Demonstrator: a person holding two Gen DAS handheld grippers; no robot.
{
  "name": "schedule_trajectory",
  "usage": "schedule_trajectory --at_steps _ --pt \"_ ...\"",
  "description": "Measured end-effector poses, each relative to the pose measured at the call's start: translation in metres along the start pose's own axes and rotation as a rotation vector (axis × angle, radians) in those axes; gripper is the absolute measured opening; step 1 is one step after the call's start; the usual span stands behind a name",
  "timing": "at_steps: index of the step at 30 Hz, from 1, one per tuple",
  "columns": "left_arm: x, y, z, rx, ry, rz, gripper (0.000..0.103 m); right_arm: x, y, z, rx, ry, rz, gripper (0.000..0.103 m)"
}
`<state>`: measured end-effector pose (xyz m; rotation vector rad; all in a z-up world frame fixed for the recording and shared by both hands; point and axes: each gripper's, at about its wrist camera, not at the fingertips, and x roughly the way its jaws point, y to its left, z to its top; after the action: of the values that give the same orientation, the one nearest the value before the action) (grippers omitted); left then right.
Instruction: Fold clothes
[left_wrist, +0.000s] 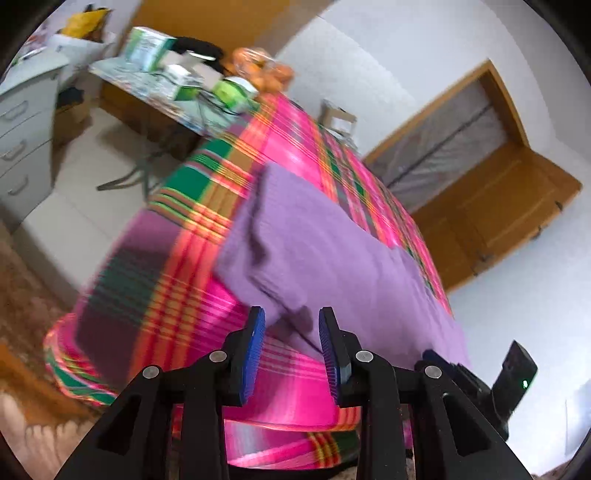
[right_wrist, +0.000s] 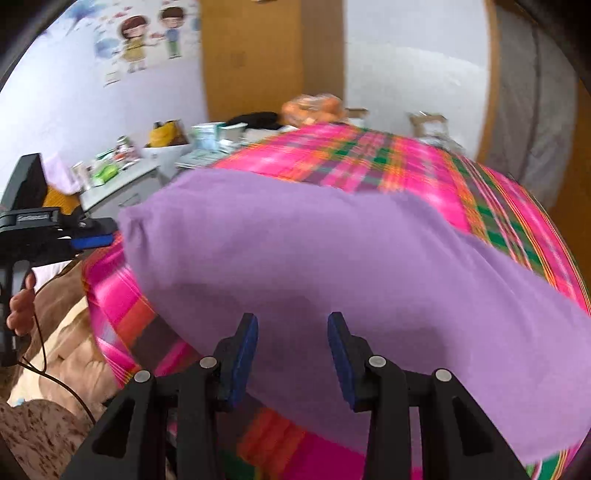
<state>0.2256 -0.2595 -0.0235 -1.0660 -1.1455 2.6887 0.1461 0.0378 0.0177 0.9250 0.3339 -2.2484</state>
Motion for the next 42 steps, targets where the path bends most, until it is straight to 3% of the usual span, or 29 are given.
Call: schedule_trajectory --at_steps 12,20,21,24,29,32,38,40,42 --pt "-0.014 0.031 0.013 -0.102 -0.03 0.036 0.031 0.054 0.105 0.062 -0.205 -0.033 0.264 0.04" --pt "-0.012 0.044 0.022 -0.151 -0.025 0.032 0.031 0.088 0.149 0.07 -0.32 0.017 0.206 0.038" --pt "-0.011 0.044 0.023 -0.149 -0.025 0.033 0.031 0.09 0.149 0.071 -0.319 0.02 0.199 0.029" --pt "-0.01 0.047 0.026 -0.157 -0.018 0.03 0.031 0.087 0.14 0.076 -0.26 0.013 0.246 0.019" --pt "-0.008 0.049 0.034 -0.161 -0.018 0.021 0.031 0.08 0.117 0.091 -0.096 -0.037 0.307 0.014" --pt "-0.005 0.048 0.041 -0.149 -0.016 0.015 0.031 0.09 0.118 0.091 -0.076 -0.007 0.327 0.014" --pt "0.007 0.048 0.054 -0.143 0.002 0.012 0.031 0.102 0.132 0.081 -0.12 0.045 0.319 0.023" --pt "0.011 0.045 0.058 -0.134 0.013 0.011 0.031 0.103 0.136 0.078 -0.132 0.043 0.305 0.029" --pt "0.014 0.042 0.065 -0.116 0.021 0.008 0.031 0.103 0.141 0.075 -0.15 0.037 0.29 0.041"
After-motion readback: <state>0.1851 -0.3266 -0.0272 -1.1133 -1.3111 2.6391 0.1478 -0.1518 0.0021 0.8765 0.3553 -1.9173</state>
